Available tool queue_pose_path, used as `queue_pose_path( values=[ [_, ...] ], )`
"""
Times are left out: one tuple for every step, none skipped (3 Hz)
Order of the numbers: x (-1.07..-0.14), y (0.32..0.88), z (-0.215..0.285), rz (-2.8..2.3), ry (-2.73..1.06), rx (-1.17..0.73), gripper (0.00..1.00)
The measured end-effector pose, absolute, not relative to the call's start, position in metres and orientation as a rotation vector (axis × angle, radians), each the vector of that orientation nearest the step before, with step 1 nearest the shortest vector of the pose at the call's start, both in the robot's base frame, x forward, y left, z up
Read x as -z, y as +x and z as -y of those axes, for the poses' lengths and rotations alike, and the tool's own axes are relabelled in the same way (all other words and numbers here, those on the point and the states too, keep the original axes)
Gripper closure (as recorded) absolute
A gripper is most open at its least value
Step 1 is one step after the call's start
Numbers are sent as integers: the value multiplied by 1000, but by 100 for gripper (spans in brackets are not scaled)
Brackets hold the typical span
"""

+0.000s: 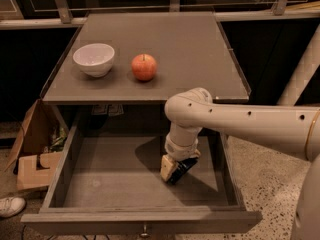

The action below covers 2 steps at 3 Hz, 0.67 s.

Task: Pick rxbar blueberry from top drawer and place on counter

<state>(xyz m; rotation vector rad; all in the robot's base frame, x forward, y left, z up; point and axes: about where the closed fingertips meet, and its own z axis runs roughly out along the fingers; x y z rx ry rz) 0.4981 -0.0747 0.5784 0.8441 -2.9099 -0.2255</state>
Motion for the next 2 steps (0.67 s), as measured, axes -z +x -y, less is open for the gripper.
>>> queue_pose_path(
  values=[
    [-578,498,75,2910,844,226,71],
    [-578,498,75,2910,844,226,94]
  ],
)
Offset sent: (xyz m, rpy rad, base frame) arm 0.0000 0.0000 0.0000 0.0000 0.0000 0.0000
